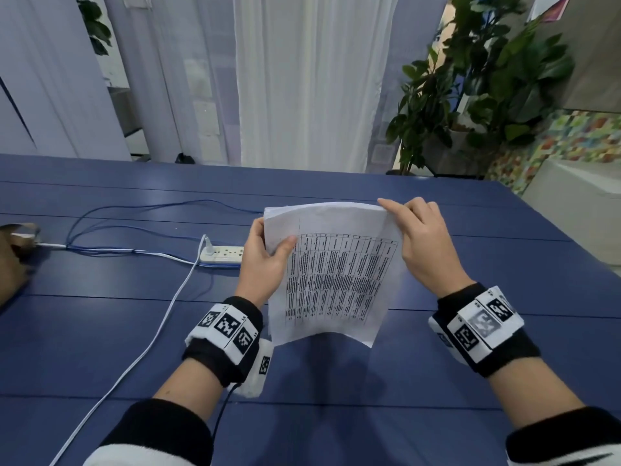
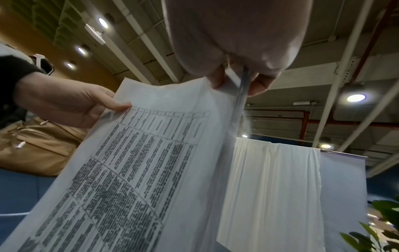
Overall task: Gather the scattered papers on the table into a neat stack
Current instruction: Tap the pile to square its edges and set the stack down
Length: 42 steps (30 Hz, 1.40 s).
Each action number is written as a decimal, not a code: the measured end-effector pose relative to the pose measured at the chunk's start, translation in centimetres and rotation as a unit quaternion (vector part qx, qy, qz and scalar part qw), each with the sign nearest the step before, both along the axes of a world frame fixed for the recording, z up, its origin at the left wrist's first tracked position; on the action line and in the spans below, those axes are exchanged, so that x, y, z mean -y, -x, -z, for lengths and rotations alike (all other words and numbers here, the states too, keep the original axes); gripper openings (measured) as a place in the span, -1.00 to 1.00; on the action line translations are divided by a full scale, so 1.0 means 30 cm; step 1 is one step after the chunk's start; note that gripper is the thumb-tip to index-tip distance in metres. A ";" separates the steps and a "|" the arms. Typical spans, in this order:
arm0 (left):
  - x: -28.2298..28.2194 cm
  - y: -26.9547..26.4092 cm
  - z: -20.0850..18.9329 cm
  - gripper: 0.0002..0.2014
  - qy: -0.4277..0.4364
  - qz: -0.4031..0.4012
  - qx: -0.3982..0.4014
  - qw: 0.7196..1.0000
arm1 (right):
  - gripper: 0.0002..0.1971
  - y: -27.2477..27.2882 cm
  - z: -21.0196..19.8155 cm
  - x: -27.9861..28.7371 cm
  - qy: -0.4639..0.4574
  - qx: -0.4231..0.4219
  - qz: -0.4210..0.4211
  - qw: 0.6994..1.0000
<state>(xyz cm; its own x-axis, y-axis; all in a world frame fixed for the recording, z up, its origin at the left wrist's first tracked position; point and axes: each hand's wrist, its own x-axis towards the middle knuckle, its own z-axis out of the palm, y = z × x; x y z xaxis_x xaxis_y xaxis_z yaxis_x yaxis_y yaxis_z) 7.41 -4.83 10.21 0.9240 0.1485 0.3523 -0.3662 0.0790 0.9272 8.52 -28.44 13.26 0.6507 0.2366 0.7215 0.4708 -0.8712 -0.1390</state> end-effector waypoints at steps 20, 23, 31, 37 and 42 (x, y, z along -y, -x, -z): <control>-0.025 -0.077 0.101 -0.70 -0.079 0.109 -0.133 0.982 | -0.69 -0.082 0.239 0.021 -0.475 -0.373 -0.155 0.782; -0.021 -0.078 0.101 -0.69 -0.093 0.091 -0.116 0.985 | -0.69 -0.088 0.241 0.005 -0.489 -0.349 -0.149 0.785; -0.045 -0.096 0.147 -0.66 -0.116 0.085 -0.099 0.985 | -0.58 -0.071 0.251 -0.007 -0.500 -0.352 -0.139 0.779; -0.029 -0.083 0.267 -0.68 -0.137 0.087 -0.136 0.977 | -0.04 -0.089 0.365 -0.017 -0.495 -0.397 -0.062 0.770; -0.021 -0.091 0.230 -0.73 -0.147 0.080 -0.141 0.976 | -0.53 -0.109 0.300 -0.027 -0.479 -0.408 -0.058 0.775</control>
